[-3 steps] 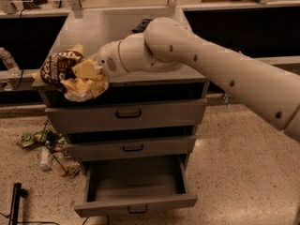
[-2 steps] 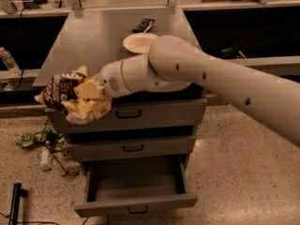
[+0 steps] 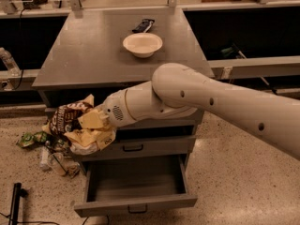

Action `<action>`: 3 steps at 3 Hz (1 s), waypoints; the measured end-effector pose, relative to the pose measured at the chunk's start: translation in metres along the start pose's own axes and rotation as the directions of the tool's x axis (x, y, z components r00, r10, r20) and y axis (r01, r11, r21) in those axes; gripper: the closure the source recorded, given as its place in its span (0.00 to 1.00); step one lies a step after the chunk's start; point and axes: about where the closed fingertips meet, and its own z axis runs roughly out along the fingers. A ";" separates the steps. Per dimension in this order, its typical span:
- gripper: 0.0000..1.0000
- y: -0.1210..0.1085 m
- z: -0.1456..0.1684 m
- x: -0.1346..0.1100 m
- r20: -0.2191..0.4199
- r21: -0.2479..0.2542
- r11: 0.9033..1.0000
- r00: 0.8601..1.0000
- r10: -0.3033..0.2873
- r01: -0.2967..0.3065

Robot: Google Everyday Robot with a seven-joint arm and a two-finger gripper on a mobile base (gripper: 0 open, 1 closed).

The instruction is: Place brown chip bag into bottom drawer

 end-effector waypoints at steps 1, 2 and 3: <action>1.00 -0.015 0.004 0.032 -0.003 0.020 0.999 0.999 0.032 -0.032; 1.00 -0.042 0.001 0.083 -0.048 0.046 0.999 0.999 0.017 -0.015; 1.00 -0.068 -0.002 0.125 -0.156 0.055 0.998 0.987 -0.027 0.036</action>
Offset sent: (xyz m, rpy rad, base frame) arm -0.0010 -0.0816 -0.1527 -0.1447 -0.0130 -0.0135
